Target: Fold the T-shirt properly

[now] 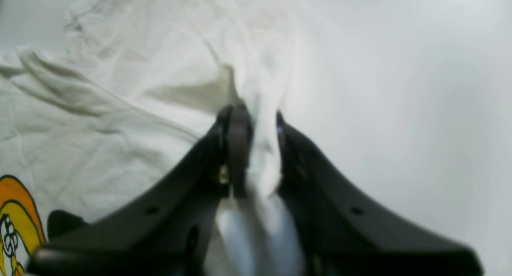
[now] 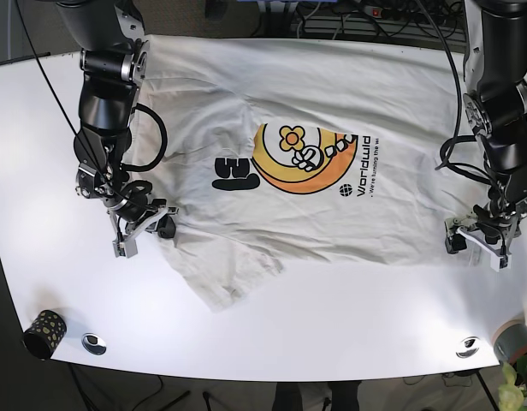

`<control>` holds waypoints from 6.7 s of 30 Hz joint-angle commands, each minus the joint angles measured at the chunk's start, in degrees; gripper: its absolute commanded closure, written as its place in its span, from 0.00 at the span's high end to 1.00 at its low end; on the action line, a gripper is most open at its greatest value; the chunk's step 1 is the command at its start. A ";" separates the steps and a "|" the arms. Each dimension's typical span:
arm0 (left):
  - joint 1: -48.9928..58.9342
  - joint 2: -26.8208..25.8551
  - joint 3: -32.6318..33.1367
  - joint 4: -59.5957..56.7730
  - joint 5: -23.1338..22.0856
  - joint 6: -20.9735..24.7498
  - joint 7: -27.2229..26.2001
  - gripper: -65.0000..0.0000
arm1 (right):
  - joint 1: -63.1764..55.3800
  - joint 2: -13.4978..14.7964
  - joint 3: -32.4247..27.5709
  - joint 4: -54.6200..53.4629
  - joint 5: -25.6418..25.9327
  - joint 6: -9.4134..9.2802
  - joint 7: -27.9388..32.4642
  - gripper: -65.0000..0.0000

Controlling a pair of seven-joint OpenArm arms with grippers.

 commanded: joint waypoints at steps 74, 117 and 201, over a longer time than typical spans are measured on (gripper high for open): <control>34.00 -0.36 -10.25 47.31 -17.61 -11.60 5.33 0.00 | -27.09 1.33 0.74 59.24 1.07 2.04 -19.06 0.08; 53.87 -0.27 -20.98 63.93 -19.63 -14.29 21.42 0.71 | -50.04 -9.92 14.45 69.17 12.94 2.48 -18.62 0.73; 22.48 -0.36 -8.84 34.56 -12.86 -14.29 23.09 0.32 | -28.68 -1.13 2.32 35.50 5.99 2.48 -9.92 0.39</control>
